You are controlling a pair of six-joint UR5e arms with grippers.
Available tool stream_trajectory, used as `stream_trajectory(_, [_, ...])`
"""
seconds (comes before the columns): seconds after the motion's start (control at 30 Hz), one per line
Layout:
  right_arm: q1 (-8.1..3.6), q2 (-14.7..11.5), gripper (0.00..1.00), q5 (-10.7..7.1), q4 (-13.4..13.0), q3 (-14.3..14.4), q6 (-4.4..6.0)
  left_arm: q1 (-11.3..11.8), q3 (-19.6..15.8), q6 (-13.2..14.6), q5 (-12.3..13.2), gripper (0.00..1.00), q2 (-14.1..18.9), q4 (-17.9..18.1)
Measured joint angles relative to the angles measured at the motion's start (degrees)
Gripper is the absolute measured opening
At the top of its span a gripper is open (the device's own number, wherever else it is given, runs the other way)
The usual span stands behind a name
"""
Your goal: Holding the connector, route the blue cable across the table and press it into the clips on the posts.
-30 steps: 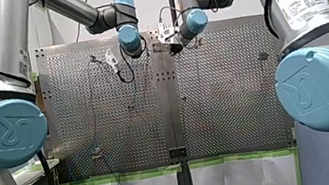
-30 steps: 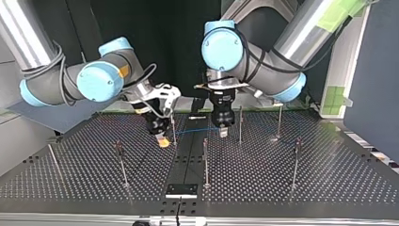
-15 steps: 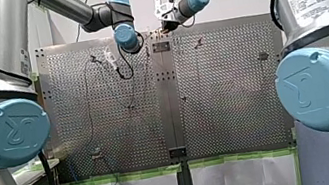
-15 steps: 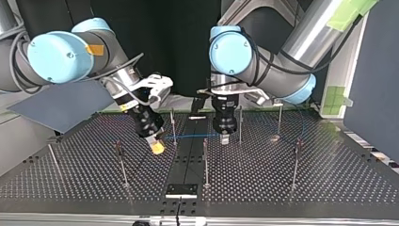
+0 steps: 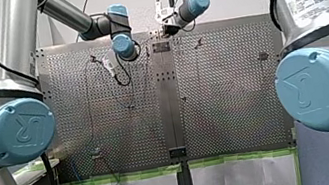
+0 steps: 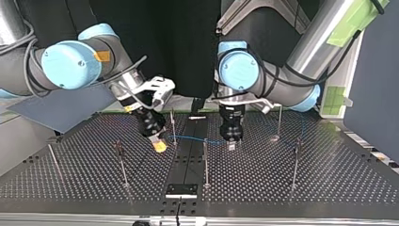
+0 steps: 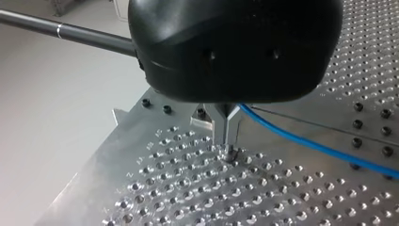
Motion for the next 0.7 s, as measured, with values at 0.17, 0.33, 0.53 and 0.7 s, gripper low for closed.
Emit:
stream_trajectory(0.17, [-0.9, 0.7, 0.0, 0.22, -0.1, 0.2, 0.13, 0.0, 0.0, 0.2, 0.8, 0.02, 0.0, 0.0])
stream_trajectory(0.33, [-1.9, 1.6, 0.0, 0.23, -0.2, 0.2, 0.2, -0.2, 0.0, 0.4, 1.5, 0.02, 0.0, 0.0])
stream_trajectory(0.53, [-2.66, 2.4, 0.0, -0.07, -0.4, 0.2, 0.18, 0.4, -0.1, 0.3, 3.0, 0.02, 0.0, 1.4])
stream_trajectory(0.7, [-3.11, 2.6, 0.0, -0.35, -0.7, 0.2, 0.22, 1.0, 0.0, 0.0, 4.5, 0.02, -0.7, 2.5])
